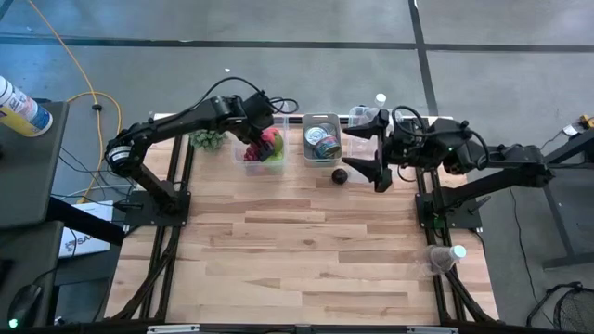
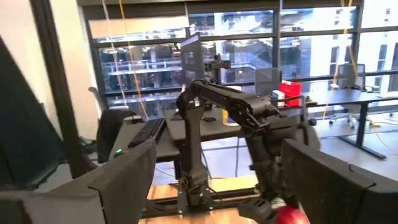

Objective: Pick & Place Food Item
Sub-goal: Put the pomegranate into the left transparent bin

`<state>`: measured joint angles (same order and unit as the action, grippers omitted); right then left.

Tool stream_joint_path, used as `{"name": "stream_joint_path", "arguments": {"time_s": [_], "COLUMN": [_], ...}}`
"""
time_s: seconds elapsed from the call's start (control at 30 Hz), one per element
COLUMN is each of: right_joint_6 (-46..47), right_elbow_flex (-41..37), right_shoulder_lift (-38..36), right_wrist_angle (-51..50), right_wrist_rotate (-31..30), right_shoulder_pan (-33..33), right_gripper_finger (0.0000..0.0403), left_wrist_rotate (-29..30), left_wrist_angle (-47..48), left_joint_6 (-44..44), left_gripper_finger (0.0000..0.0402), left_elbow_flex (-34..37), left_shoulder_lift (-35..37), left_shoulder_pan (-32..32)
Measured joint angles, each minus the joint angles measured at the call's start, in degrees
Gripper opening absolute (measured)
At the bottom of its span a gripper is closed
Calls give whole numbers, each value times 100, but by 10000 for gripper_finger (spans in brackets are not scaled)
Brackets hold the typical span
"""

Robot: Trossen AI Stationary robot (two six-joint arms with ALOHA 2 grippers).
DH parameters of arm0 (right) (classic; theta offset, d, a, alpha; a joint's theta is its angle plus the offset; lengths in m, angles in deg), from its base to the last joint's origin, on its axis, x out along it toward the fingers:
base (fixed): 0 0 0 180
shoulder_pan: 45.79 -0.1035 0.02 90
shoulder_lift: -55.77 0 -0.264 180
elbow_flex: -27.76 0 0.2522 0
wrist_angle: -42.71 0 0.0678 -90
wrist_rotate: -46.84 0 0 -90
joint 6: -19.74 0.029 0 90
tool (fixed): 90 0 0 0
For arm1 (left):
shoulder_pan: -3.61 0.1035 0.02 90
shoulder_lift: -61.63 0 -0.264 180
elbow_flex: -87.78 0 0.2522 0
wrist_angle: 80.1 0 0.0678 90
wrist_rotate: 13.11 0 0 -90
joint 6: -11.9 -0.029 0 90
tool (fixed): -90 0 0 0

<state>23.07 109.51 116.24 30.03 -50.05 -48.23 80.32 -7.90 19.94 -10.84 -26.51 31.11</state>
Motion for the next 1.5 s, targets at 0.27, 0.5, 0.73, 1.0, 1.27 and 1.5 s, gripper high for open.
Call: {"name": "stream_joint_path", "arguments": {"time_s": [0.27,0.5,0.73,1.0,1.27,1.5], "right_joint_6": [3,77,156,114,134,134], "right_elbow_flex": [0,-2,-2,0,0,-1], "right_shoulder_lift": [-9,72,31,-118,-119,-119], "right_wrist_angle": [-91,-124,-103,-183,-396,-342], "right_wrist_rotate": [613,1049,990,984,912,821], "right_shoulder_pan": [-98,-95,-93,-93,-93,-56], "right_gripper_finger": [334,334,334,334,334,334], "left_wrist_rotate": [879,1765,1536,1261,1245,1151], "left_wrist_angle": [-107,-128,-133,-236,-245,-413], "left_joint_6": [-394,-523,-689,-543,-765,-1319], "left_gripper_finger": [372,372,372,372,372,372], "left_elbow_flex": [0,0,0,0,0,2], "left_shoulder_lift": [-2,-4,-7,11,11,151], "left_shoulder_pan": [-165,-235,-232,-12,-29,2]}}
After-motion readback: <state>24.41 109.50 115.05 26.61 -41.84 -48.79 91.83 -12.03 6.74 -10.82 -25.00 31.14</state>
